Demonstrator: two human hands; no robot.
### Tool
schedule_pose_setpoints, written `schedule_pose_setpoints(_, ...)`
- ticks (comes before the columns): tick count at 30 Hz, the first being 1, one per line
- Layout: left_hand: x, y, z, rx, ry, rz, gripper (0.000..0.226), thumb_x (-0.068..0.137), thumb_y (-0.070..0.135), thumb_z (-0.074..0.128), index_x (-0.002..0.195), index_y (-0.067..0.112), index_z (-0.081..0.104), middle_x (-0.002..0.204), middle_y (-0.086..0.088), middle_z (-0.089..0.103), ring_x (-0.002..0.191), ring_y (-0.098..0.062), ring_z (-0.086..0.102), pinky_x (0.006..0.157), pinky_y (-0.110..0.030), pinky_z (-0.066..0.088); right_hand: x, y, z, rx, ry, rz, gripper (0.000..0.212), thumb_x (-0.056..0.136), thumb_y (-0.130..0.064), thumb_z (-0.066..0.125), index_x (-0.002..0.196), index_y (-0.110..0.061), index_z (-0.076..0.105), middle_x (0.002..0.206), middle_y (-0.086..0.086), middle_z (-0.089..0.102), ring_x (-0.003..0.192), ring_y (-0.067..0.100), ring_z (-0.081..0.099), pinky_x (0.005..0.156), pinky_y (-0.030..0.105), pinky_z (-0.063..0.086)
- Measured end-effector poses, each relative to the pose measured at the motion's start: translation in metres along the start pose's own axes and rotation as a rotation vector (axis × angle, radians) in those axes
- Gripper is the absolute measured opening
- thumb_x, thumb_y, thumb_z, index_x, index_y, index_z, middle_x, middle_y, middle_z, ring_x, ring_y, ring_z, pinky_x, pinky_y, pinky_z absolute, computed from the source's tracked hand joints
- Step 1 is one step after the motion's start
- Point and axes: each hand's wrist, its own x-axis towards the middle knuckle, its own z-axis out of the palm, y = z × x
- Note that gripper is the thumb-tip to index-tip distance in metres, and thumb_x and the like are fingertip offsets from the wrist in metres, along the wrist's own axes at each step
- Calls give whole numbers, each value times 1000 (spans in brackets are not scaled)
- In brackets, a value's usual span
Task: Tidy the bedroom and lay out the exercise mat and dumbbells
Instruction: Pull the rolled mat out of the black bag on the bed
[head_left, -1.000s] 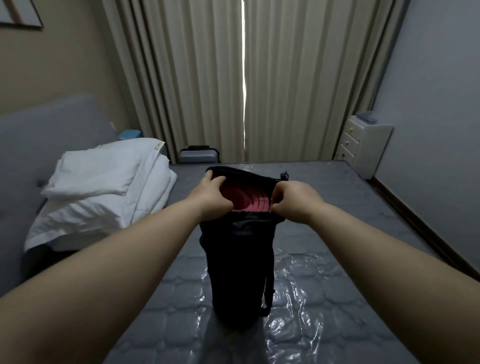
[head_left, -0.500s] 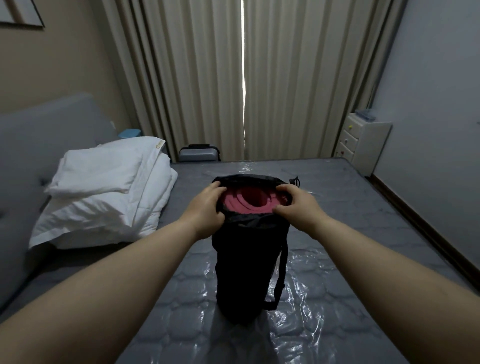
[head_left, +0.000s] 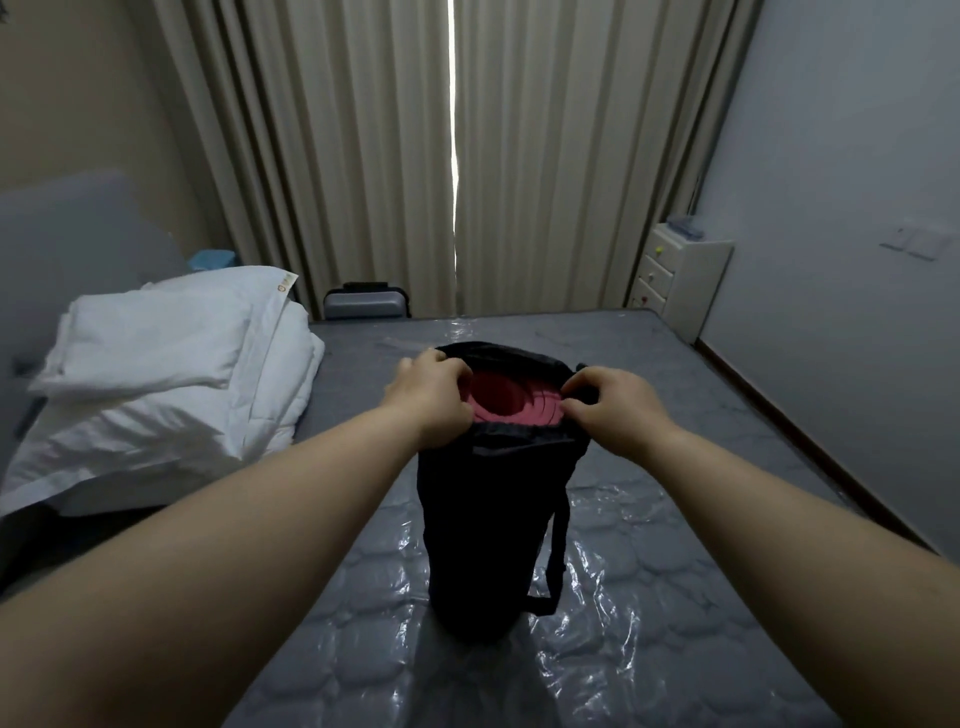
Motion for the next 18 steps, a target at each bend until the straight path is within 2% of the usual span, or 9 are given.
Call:
schedule_pose_setpoints(3,-1,-4,0,11,40,-5,51,79,32,64,128,27,51,130,-4,41,121,-30,36,103,-40,35,-2,0,0,107,159,12,21,82,-11,61,102,-13,67,95,7,66,90,25,61,73,25,41)
schedule_pose_setpoints(5,0,-4,-1,0,26,59,52,79,26,65,129,23,50,129,-5,39,121,-30,35,105,-39,35,1,0,-5,159,235,86,32,83,-13,62,115,-15,61,105,9,59,91,23,56,75,28,40)
schedule_pose_setpoints(7,1,0,2,-33,-22,106,52,81,20,61,132,21,49,134,-6,36,124,-30,33,106,-38,34,6,0,-8,84,110,127,44,85,-17,63,129,-19,55,119,7,58,104,23,55,85,30,42)
schedule_pose_setpoints(8,2,1,3,-42,-40,116,53,82,19,59,133,21,47,138,-6,34,127,-30,32,107,-38,33,9,1,-9,45,23,128,42,86,-18,63,128,-19,57,122,6,61,110,23,56,90,31,43)
schedule_pose_setpoints(10,4,4,5,-44,-58,122,54,83,21,55,136,23,45,145,-6,31,133,-29,28,111,-43,30,11,3,-10,58,-72,151,34,87,-14,62,120,-17,65,118,6,66,109,21,60,92,30,46)
schedule_pose_setpoints(15,14,12,12,95,-136,80,56,91,37,42,145,28,29,155,-4,16,144,-27,7,112,-59,15,21,11,-23,46,-66,108,26,81,-12,70,107,-17,72,108,2,71,103,18,63,85,26,45)
schedule_pose_setpoints(18,22,17,15,186,-112,45,52,95,45,39,144,30,30,157,-4,10,145,-28,-2,114,-59,9,34,15,-37,31,-5,88,20,78,-19,73,98,-22,74,101,-1,72,103,20,63,93,38,47)
